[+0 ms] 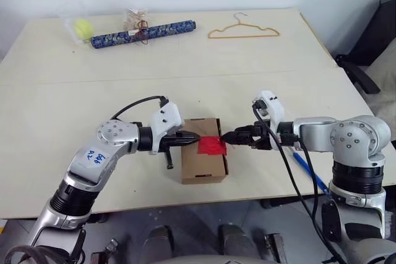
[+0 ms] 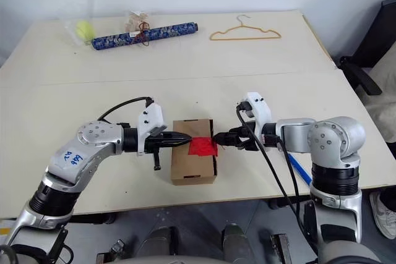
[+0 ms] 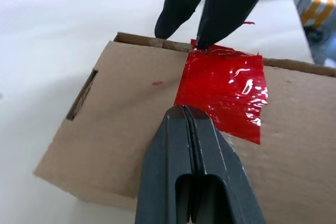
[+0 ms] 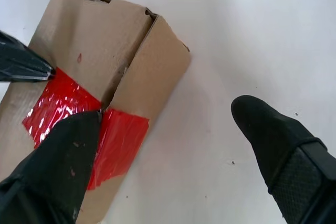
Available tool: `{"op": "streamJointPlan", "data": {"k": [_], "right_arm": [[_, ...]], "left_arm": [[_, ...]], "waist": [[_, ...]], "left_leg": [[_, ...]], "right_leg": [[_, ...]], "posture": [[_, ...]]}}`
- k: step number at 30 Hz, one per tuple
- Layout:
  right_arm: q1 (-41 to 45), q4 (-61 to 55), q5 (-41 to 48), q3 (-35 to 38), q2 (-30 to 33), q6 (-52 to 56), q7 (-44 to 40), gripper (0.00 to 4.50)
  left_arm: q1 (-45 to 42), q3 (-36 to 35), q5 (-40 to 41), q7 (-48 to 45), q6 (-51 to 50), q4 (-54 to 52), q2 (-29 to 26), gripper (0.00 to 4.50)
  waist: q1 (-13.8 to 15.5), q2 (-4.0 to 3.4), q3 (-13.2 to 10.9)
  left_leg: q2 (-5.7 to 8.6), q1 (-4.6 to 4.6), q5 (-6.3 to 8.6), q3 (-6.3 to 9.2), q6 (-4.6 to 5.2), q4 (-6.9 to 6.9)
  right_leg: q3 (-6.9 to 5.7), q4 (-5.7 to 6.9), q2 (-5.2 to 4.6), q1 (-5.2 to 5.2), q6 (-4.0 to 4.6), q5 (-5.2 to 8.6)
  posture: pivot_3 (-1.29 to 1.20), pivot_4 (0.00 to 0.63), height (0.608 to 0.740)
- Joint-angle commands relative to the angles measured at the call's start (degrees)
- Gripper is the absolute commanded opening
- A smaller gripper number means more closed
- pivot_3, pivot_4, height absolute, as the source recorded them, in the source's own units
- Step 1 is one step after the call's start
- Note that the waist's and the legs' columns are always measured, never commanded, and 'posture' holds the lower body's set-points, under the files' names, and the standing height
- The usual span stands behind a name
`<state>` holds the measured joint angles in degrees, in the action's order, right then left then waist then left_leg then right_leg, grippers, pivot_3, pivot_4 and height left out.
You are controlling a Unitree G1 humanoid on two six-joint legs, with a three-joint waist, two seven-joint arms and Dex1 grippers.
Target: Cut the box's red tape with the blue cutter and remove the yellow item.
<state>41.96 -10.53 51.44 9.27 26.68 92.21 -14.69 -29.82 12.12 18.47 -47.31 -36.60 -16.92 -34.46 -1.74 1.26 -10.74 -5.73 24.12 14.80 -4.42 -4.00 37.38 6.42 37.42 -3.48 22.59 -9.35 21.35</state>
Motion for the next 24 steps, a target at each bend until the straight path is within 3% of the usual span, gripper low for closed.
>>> {"op": "streamJointPlan", "data": {"k": [1, 16, 24], "right_arm": [[1.54, 1.49, 1.80, 0.97, -0.60, 0.29, 4.12, 4.46], [1.45, 3.95, 9.36, -3.70, 5.31, 0.29, 11.18, 4.46], [5.92, 5.36, 21.71, -11.91, 9.04, 0.29, 16.55, 4.46]], "left_arm": [[0.89, 2.33, -1.76, 1.06, -0.25, 0.35, 1.25, 0.00], [2.45, 2.23, -2.02, 1.60, -1.40, -1.01, 1.21, 0.00], [3.04, 3.30, -2.53, 2.31, -1.56, -0.91, 2.01, 0.00]], "waist": [[0.03, 0.02, 0.01], [0.10, 0.04, 0.03], [0.03, 0.05, 0.05]], "left_leg": [[0.00, 0.00, 0.00, 0.01, 0.00, 0.02], [-0.01, -0.03, 0.01, 0.02, 0.01, -0.07], [-0.02, -0.04, 0.02, 0.02, 0.03, -0.11]], "right_leg": [[0.00, 0.00, 0.00, -0.02, 0.00, 0.00], [-0.01, -0.02, 0.00, -0.03, 0.00, 0.00], [0.00, -0.07, 0.00, -0.03, 0.00, 0.00]], "posture": [[0.00, 0.150, 0.740], [0.00, 0.150, 0.740], [0.00, 0.150, 0.740]]}}
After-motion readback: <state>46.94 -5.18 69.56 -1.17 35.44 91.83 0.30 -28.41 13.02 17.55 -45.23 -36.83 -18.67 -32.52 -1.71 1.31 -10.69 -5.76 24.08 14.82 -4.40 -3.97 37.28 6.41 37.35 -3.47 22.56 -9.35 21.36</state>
